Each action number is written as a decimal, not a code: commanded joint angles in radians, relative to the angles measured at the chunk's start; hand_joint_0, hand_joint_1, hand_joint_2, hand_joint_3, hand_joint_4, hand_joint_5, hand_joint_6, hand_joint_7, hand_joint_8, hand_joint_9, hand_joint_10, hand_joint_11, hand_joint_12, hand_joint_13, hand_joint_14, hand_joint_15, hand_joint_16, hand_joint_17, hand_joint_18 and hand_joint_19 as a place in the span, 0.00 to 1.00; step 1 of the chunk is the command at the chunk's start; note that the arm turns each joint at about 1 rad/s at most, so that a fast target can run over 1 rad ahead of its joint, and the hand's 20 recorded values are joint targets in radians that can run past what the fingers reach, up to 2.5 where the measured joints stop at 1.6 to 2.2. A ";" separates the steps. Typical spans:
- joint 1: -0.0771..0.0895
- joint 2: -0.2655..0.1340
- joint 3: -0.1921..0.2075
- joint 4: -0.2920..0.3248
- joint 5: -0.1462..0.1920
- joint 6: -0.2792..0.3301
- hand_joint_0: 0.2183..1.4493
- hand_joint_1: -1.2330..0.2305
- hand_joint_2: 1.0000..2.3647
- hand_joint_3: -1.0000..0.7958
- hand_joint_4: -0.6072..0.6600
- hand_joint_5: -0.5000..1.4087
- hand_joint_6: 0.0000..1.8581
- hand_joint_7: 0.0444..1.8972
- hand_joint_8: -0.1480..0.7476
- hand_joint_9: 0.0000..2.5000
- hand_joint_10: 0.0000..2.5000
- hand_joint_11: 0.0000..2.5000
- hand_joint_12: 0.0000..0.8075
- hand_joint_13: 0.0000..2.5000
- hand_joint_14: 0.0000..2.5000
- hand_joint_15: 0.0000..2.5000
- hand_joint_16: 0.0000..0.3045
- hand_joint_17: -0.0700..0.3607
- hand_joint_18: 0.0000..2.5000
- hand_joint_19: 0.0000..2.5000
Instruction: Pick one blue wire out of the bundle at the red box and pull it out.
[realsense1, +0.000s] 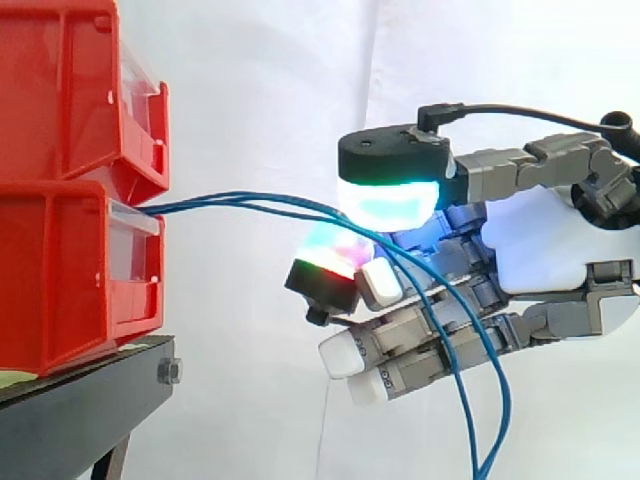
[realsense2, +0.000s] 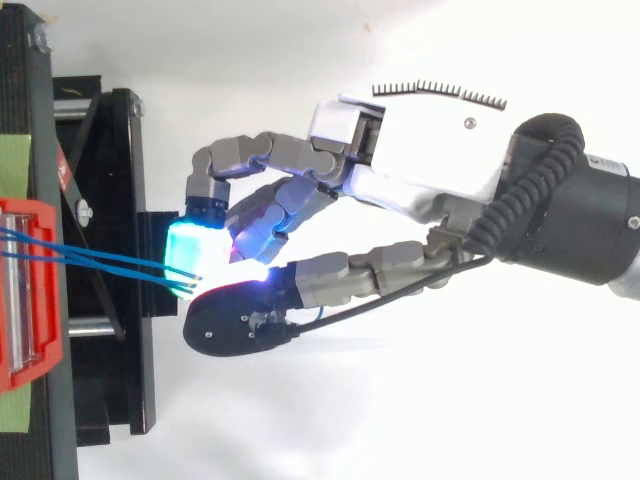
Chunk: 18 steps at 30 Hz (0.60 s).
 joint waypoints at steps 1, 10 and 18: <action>-0.001 -0.001 0.000 0.000 0.000 0.000 0.35 0.36 0.01 0.53 0.83 0.24 0.27 0.68 0.45 0.41 0.01 0.23 0.47 0.23 0.00 0.11 0.20 0.49 0.18 0.16; -0.004 -0.001 0.000 0.000 -0.003 0.000 0.34 0.29 0.02 0.52 0.76 0.21 0.31 0.72 0.48 0.37 0.01 0.30 0.48 0.21 0.01 0.12 0.20 0.49 0.17 0.15; -0.003 -0.001 0.000 0.000 0.000 0.000 0.32 0.24 0.01 0.42 0.71 0.18 0.38 0.61 0.47 0.35 0.01 0.31 0.48 0.20 0.00 0.12 0.20 0.49 0.16 0.15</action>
